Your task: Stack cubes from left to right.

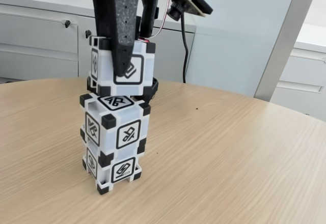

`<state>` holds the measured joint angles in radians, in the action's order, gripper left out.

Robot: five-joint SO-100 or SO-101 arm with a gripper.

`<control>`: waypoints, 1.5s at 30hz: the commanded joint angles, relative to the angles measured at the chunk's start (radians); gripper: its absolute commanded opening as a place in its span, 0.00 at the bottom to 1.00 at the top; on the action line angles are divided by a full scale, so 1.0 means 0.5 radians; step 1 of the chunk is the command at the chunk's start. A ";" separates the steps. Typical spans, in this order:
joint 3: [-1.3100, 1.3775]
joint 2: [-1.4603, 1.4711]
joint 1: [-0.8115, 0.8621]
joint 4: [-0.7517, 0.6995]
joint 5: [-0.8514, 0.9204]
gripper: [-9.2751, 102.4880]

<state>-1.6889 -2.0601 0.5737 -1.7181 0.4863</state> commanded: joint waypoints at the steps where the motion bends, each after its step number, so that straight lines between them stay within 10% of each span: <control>1: 0.012 -0.009 0.018 0.006 0.015 0.26; 34: 0.040 -0.433 -0.015 -0.003 -0.101 0.38; 45: 0.043 -0.767 -0.120 0.000 -0.236 0.22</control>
<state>-1.6889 -2.4160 0.5584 -1.7181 0.4019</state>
